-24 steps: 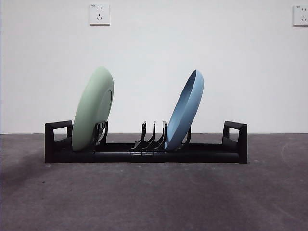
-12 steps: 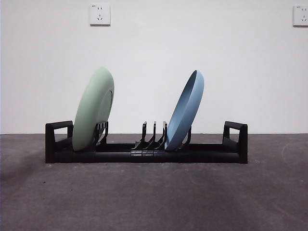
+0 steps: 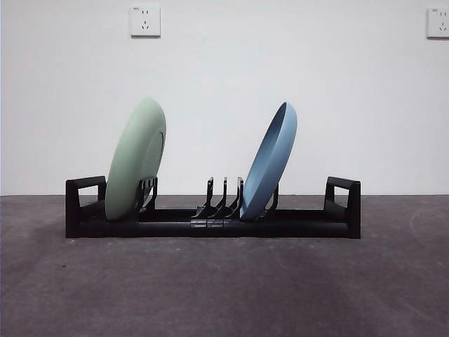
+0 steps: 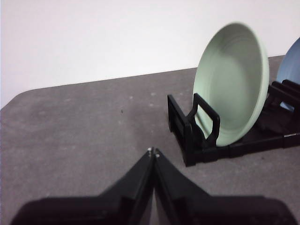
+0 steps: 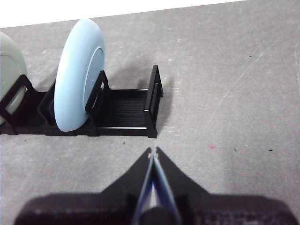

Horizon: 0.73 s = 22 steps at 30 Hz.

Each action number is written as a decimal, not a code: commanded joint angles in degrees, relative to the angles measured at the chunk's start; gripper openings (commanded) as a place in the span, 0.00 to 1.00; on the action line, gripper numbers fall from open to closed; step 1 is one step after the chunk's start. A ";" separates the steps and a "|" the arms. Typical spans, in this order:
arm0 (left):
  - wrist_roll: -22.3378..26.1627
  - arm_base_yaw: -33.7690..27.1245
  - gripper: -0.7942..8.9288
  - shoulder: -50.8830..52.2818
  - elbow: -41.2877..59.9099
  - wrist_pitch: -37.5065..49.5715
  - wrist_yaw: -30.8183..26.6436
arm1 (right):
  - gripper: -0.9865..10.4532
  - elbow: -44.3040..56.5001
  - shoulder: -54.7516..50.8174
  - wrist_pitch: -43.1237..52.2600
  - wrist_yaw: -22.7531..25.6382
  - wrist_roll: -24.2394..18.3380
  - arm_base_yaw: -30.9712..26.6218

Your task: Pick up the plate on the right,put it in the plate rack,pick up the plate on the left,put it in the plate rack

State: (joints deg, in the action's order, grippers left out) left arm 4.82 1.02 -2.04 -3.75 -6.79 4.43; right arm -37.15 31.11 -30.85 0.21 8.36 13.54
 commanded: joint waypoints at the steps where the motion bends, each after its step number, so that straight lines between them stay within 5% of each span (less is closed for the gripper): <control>1: -0.52 -0.39 0.08 0.96 1.09 -0.92 0.20 | 0.09 0.37 0.00 0.26 0.20 0.55 0.02; 22: -0.74 -0.37 0.08 1.92 3.54 -3.48 0.15 | 0.09 0.37 0.00 0.26 0.20 0.55 0.02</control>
State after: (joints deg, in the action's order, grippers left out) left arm 4.45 0.80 -0.27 -1.02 -10.31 4.47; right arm -37.15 31.14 -30.85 0.21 8.36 13.54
